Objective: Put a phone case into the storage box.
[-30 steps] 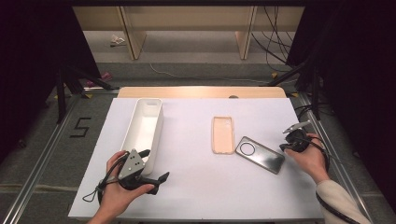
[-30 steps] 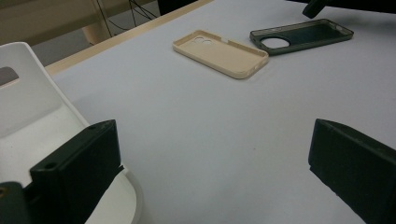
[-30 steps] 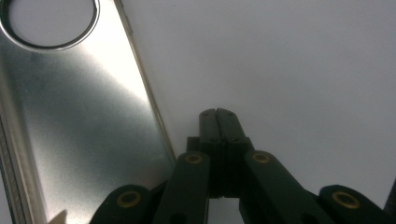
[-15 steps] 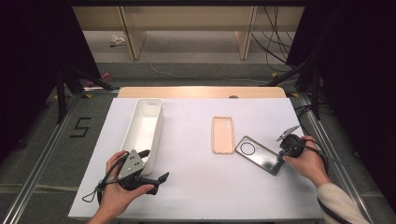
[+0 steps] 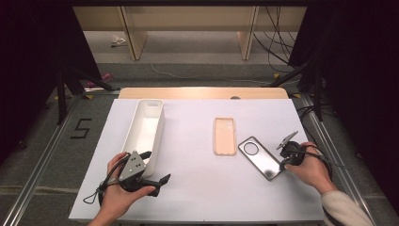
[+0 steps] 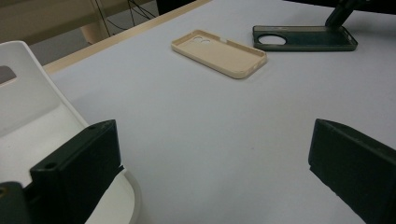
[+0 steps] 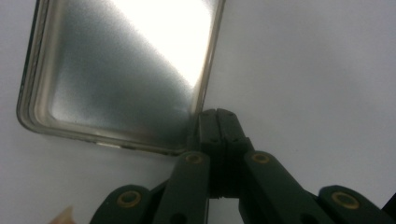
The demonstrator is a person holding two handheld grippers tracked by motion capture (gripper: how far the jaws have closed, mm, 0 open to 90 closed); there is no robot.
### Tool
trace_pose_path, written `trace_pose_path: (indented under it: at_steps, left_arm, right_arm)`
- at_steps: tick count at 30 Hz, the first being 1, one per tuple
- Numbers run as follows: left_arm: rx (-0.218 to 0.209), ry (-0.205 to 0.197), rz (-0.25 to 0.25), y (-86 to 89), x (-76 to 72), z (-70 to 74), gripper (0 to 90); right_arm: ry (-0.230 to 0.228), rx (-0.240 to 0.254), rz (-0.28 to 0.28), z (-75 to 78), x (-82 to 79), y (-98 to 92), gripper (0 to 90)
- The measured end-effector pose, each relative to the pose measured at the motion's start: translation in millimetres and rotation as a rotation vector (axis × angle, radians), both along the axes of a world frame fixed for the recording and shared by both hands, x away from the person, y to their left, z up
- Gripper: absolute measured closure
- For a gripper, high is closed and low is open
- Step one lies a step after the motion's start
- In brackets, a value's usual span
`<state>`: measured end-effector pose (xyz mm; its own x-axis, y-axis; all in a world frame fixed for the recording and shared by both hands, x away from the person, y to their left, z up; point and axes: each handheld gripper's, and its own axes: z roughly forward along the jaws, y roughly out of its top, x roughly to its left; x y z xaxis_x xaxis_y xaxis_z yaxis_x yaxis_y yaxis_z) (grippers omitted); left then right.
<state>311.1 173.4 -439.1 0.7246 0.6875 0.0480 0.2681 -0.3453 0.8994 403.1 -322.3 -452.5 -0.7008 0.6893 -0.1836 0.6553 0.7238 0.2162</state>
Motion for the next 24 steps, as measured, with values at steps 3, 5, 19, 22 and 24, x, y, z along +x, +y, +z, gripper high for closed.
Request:
trace_pose_path:
  at_steps: [3, 5, 19, 22, 24]
  left_arm:
    - [0.001, -0.001, 0.0, 0.0, 0.1, 0.1, 1.5]
    - [0.001, -0.001, 0.0, 0.0, 0.1, 0.0, 1.5]
    - [-0.003, -0.001, 0.0, -0.5, 0.4, 0.0, 1.5]
    - [-0.003, -0.001, 0.0, -0.5, 0.5, 0.0, 1.5]
    - [-0.003, -0.001, 0.0, -0.5, 0.5, -0.1, 1.5]
  right_arm:
    - [0.019, -0.01, 0.006, 0.6, -2.3, 3.0, 90.0]
    - [0.036, -0.012, 0.001, 1.2, -4.1, 5.4, 90.0]
    - [0.096, -0.003, 0.017, 2.8, -12.6, 20.9, 90.0]
    - [0.108, 0.006, 0.025, 2.9, -14.3, 25.0, 90.0]
    - [0.11, 0.005, 0.033, 2.8, -15.0, 27.1, 90.0]
